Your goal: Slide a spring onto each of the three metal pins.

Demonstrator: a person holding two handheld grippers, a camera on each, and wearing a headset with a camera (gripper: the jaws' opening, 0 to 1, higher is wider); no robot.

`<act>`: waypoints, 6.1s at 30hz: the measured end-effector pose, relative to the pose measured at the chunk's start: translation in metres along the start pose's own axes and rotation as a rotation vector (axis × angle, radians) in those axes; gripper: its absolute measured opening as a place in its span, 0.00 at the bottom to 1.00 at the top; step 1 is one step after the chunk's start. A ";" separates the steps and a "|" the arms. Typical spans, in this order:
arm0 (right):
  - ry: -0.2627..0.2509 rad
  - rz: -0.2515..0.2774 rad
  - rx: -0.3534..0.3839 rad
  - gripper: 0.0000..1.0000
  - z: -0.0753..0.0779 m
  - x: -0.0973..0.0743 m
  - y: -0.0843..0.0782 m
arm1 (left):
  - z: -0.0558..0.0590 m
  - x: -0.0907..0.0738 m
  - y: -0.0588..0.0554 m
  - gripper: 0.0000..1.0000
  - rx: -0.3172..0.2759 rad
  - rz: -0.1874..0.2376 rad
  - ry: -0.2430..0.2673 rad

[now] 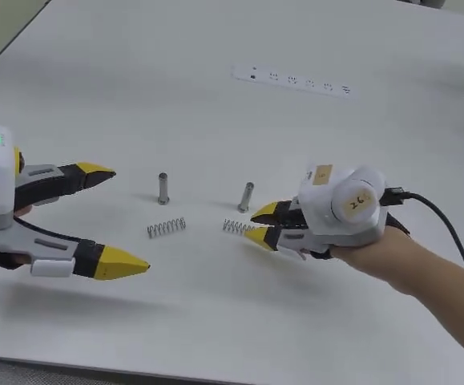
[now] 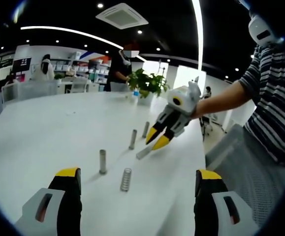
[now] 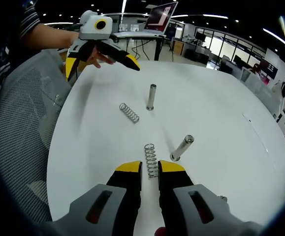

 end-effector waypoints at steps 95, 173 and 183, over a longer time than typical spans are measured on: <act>0.095 0.050 -0.245 0.08 -0.051 -0.043 0.026 | 0.078 0.091 0.022 0.16 0.139 -0.032 -0.362; 0.146 0.052 -0.300 0.07 -0.060 -0.060 0.051 | 0.086 0.092 0.014 0.02 0.187 -0.050 -0.408; 0.166 0.124 -0.258 0.07 -0.060 -0.058 0.066 | 0.083 0.091 0.017 0.02 0.204 -0.050 -0.398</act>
Point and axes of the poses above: the centre of the closed fingertips' face, and the gripper's own axes: x roughly forward along the fingers, z roughly to its right, y roughly out of its top, the point moved 4 cm from there along -x, roughly backward along the fingers, and after that the axes turned 7 degrees about y, right-handed, at the moved point
